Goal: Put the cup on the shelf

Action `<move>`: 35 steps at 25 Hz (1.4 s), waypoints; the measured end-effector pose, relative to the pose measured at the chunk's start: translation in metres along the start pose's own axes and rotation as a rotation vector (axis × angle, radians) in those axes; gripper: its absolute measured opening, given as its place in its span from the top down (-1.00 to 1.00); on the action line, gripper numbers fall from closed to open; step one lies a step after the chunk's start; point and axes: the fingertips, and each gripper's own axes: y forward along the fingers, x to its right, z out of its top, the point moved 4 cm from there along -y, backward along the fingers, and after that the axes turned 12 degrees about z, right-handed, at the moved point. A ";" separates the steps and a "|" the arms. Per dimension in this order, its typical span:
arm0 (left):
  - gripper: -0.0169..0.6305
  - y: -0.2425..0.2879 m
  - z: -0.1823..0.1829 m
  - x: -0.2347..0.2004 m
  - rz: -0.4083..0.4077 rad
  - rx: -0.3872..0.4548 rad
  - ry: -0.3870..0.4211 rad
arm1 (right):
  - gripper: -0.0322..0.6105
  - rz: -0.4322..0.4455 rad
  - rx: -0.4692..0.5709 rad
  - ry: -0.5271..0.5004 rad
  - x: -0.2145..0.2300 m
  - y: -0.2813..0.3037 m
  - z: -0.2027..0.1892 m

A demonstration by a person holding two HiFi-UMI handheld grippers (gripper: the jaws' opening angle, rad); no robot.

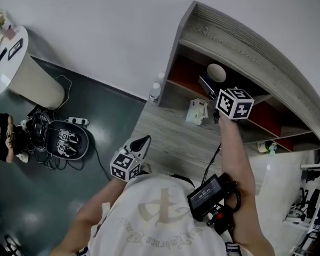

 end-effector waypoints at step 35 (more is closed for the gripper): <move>0.94 0.008 0.012 0.038 -0.113 0.009 0.070 | 0.38 0.039 0.201 -0.019 -0.018 -0.089 -0.017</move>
